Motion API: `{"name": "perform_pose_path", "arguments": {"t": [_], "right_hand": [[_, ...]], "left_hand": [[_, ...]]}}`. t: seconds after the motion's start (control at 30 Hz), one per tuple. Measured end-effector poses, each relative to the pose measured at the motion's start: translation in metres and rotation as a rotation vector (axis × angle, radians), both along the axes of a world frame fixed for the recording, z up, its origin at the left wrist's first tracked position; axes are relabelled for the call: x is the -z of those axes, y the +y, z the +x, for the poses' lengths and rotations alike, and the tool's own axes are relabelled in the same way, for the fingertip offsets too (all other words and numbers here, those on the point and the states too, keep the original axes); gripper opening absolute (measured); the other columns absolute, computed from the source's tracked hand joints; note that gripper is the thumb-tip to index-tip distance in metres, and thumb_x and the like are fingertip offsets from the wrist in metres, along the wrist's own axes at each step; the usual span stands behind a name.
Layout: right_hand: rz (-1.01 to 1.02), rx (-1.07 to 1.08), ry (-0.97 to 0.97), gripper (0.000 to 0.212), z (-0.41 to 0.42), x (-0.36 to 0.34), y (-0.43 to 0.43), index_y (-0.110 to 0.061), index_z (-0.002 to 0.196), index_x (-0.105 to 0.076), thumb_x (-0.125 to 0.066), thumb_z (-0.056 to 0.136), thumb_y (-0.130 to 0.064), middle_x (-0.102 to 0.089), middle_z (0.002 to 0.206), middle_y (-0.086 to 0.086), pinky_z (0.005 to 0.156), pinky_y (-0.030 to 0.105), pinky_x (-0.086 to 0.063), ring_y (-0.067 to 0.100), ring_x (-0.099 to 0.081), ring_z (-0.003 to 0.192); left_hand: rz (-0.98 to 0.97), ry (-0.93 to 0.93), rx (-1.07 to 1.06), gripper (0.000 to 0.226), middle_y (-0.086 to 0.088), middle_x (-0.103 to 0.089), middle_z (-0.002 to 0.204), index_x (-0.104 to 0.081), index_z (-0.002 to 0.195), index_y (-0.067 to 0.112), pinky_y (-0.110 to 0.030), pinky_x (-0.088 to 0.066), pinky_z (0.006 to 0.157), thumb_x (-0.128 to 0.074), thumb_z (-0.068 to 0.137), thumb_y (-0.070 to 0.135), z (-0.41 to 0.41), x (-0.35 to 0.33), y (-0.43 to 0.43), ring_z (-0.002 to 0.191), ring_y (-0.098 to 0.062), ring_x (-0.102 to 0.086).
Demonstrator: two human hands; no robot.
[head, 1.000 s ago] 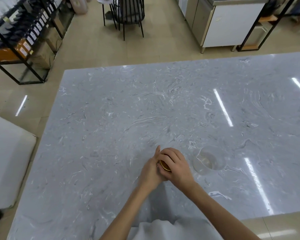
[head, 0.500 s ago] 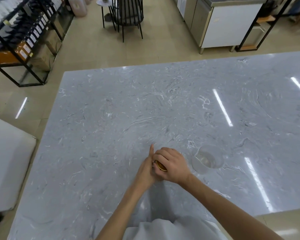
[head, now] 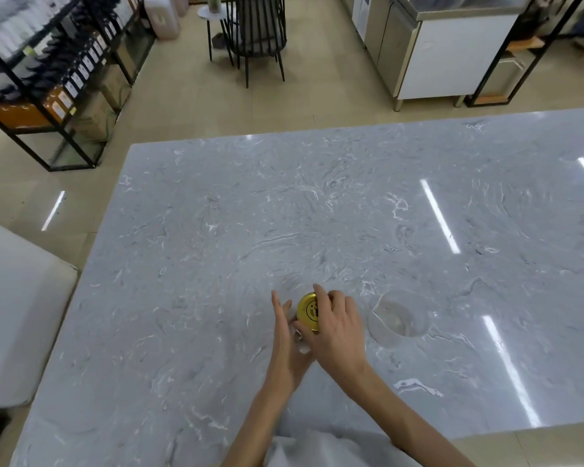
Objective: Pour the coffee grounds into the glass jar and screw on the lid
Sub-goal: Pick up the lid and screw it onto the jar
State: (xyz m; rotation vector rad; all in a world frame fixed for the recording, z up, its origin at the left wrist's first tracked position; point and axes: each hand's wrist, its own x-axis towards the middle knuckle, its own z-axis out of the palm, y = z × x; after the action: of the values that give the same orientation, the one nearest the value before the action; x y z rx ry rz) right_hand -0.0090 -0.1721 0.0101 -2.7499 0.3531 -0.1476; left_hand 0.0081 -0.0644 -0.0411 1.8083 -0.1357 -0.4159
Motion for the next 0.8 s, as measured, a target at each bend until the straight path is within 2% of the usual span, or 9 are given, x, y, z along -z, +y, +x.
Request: {"name": "perform_pose_path", "arguments": {"t": [0.07, 0.17, 0.3, 0.43, 0.5, 0.57, 0.67, 0.73, 0.8], "right_hand": [[0.071, -0.247, 0.144, 0.085, 0.010, -0.007, -0.022, -0.021, 0.157, -0.016, -0.066, 0.089, -0.036, -0.046, 0.145, 0.003, 0.102, 0.032, -0.036, 0.027, -0.040, 0.123], [0.483, -0.543, 0.429, 0.106, 0.028, -0.023, -0.049, -0.039, 0.155, 0.012, -0.063, 0.084, -0.015, -0.034, 0.155, 0.001, 0.107, 0.024, -0.029, 0.019, -0.025, 0.142], [0.674, -0.617, 0.390, 0.110, 0.039, -0.027, -0.049, -0.038, 0.156, 0.011, -0.063, 0.084, 0.000, -0.019, 0.164, -0.001, 0.112, 0.014, -0.027, 0.011, -0.025, 0.149], [0.627, -0.592, 0.272, 0.098, 0.037, -0.030, -0.070, -0.030, 0.157, 0.004, -0.054, 0.088, 0.007, -0.001, 0.166, -0.010, 0.125, 0.035, -0.014, 0.008, -0.006, 0.152], [0.527, -0.465, 0.150, 0.085, 0.027, -0.033, -0.097, -0.035, 0.157, -0.002, -0.051, 0.096, -0.001, -0.003, 0.164, -0.016, 0.126, 0.043, -0.010, 0.008, 0.001, 0.153], [0.408, -0.334, 0.093, 0.075, 0.011, -0.034, -0.128, -0.040, 0.155, -0.005, -0.054, 0.100, -0.033, -0.007, 0.163, -0.018, 0.125, 0.049, -0.010, 0.011, 0.003, 0.153], [0.303, -0.232, 0.280, 0.103, -0.022, -0.033, -0.167, -0.047, 0.153, 0.008, -0.053, 0.077, -0.078, 0.000, 0.165, -0.016, 0.125, 0.047, -0.005, 0.015, 0.007, 0.154], [0.261, -0.252, 0.383, 0.118, -0.041, -0.027, -0.176, -0.049, 0.150, 0.018, -0.059, 0.067, -0.083, 0.004, 0.165, -0.015, 0.125, 0.044, -0.009, 0.014, 0.006, 0.154], [0.214, -0.262, 0.354, 0.116, -0.054, -0.017, -0.176, -0.048, 0.152, 0.010, -0.068, 0.070, -0.073, -0.006, 0.166, -0.011, 0.122, 0.039, -0.023, 0.016, -0.009, 0.153]], "left_hand": [[0.034, 0.012, 0.005, 0.139, 0.004, -0.030, 0.155, 0.020, 0.151, 0.043, -0.012, -0.041, 0.098, -0.089, 0.070, 0.013, -0.006, -0.003, 0.009, 0.137, -0.007, -0.042], [0.031, -0.018, 0.046, 0.136, 0.022, -0.023, 0.157, 0.019, 0.148, 0.054, -0.024, -0.033, 0.111, -0.088, 0.073, 0.017, -0.001, -0.013, 0.018, 0.141, 0.003, -0.032], [0.109, -0.086, 0.109, 0.141, 0.015, -0.034, 0.152, 0.023, 0.140, 0.064, -0.017, -0.039, 0.104, -0.087, 0.074, 0.006, 0.019, -0.023, 0.008, 0.134, 0.006, -0.040], [0.119, -0.031, 0.095, 0.139, 0.012, -0.045, 0.147, 0.024, 0.139, 0.064, -0.026, -0.037, 0.108, -0.091, 0.071, 0.027, 0.022, -0.026, 0.004, 0.130, 0.002, -0.047], [0.120, -0.019, 0.086, 0.138, 0.010, -0.047, 0.142, 0.021, 0.141, 0.064, -0.031, -0.036, 0.110, -0.092, 0.066, 0.037, 0.024, -0.024, 0.003, 0.131, -0.005, -0.047], [0.152, -0.026, 0.089, 0.138, 0.006, -0.045, 0.142, 0.018, 0.144, 0.062, -0.035, -0.035, 0.112, -0.093, 0.065, 0.039, 0.026, -0.024, 0.003, 0.133, -0.012, -0.044], [0.199, -0.039, 0.154, 0.140, 0.017, -0.038, 0.135, 0.018, 0.143, 0.063, -0.028, -0.030, 0.108, -0.094, 0.063, 0.037, 0.028, -0.018, 0.007, 0.127, -0.004, -0.040], [0.224, -0.038, 0.200, 0.139, 0.029, -0.032, 0.131, 0.019, 0.141, 0.065, -0.022, -0.026, 0.106, -0.093, 0.064, 0.036, 0.028, -0.015, 0.009, 0.122, 0.010, -0.036], [0.202, -0.018, 0.203, 0.136, 0.041, -0.031, 0.131, 0.018, 0.141, 0.066, -0.010, -0.026, 0.101, -0.092, 0.066, 0.036, 0.029, -0.010, 0.010, 0.122, 0.022, -0.034]]}}
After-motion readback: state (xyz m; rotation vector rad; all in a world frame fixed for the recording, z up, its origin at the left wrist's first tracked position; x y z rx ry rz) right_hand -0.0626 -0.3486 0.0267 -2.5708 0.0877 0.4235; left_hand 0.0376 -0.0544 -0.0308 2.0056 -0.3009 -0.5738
